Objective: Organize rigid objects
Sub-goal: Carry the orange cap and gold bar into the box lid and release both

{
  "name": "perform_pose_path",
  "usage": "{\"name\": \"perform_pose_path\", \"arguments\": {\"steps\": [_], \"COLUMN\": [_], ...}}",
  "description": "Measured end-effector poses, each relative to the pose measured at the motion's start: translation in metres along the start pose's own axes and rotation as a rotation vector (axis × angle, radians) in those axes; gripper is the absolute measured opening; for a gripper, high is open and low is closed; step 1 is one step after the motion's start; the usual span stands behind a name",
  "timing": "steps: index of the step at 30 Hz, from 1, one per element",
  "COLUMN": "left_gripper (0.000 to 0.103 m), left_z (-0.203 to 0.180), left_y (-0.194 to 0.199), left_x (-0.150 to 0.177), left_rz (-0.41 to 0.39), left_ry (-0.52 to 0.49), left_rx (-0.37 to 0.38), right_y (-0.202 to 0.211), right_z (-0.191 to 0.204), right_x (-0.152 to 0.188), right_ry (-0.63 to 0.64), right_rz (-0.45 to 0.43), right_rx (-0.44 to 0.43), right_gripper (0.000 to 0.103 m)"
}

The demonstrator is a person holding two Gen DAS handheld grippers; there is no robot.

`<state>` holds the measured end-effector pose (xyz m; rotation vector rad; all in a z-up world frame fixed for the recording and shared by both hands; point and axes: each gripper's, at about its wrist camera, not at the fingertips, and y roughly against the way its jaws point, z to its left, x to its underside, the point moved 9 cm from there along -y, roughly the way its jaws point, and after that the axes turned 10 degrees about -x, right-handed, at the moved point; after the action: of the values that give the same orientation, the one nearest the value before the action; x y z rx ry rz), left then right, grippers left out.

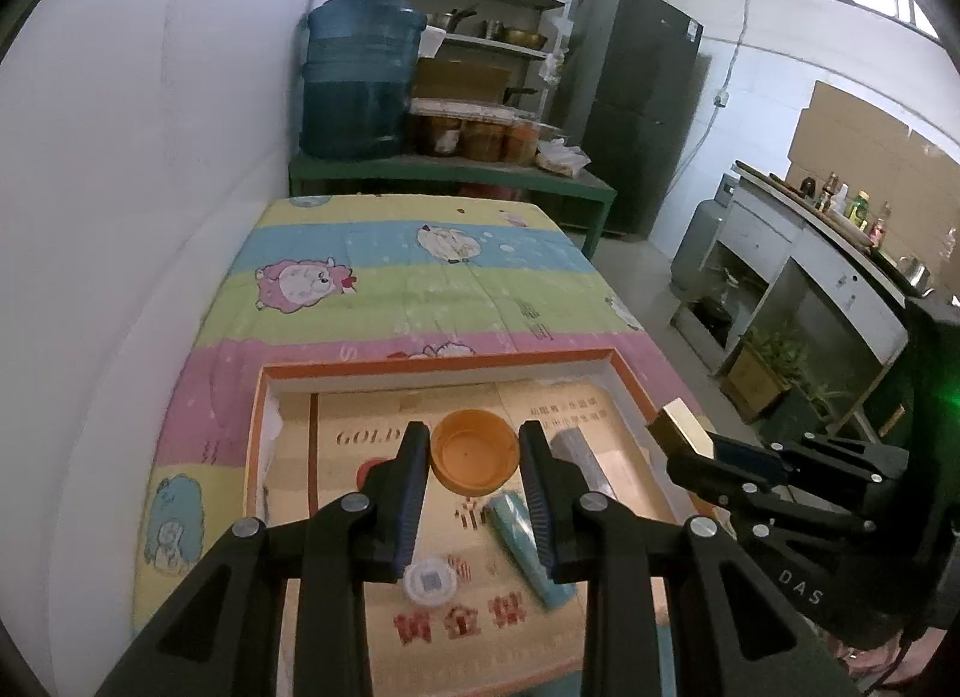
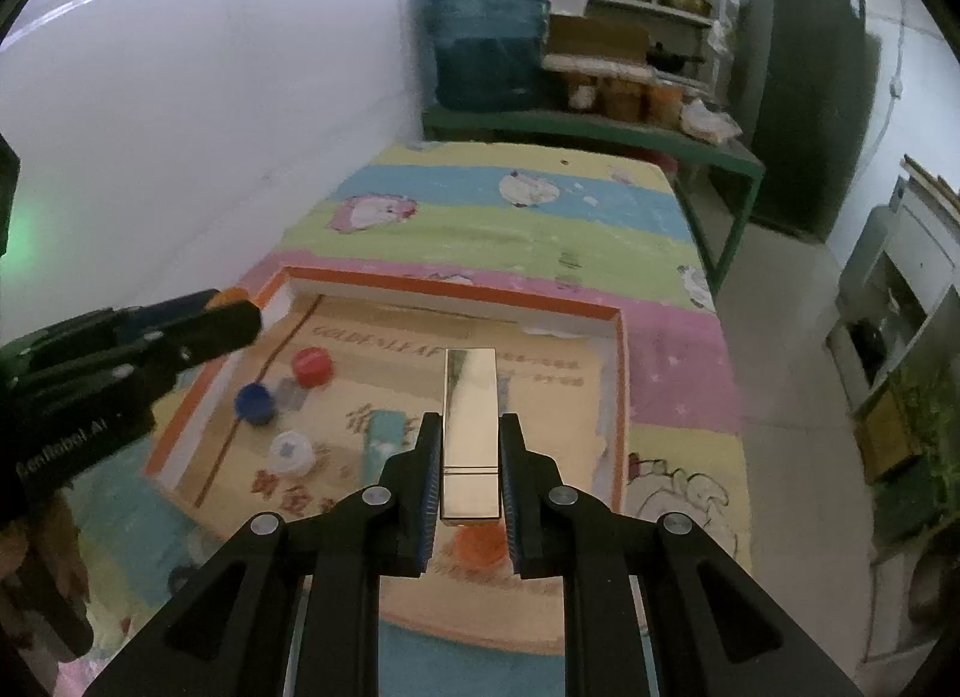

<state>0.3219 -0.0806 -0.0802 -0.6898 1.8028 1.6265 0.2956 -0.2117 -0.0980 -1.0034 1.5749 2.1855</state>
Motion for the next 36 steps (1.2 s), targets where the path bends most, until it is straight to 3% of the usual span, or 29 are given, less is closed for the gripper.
{"name": "perform_pose_path", "arguments": {"steps": [15,36], "left_gripper": [0.031,0.031], "left_z": [-0.005,-0.003], "left_y": [-0.067,-0.128], "left_x": [-0.016,-0.004], "left_rz": [0.094,0.201], "left_ry": [0.03,0.034], "left_rx": [-0.004,-0.039], "right_y": [-0.057,-0.111], "right_z": [-0.053,-0.063], "right_x": [-0.021,-0.025], "right_ry": [-0.023,-0.014], "right_rz": [0.09,0.171], "right_rx": [0.011,-0.006], "right_gripper": [0.018,0.018]}}
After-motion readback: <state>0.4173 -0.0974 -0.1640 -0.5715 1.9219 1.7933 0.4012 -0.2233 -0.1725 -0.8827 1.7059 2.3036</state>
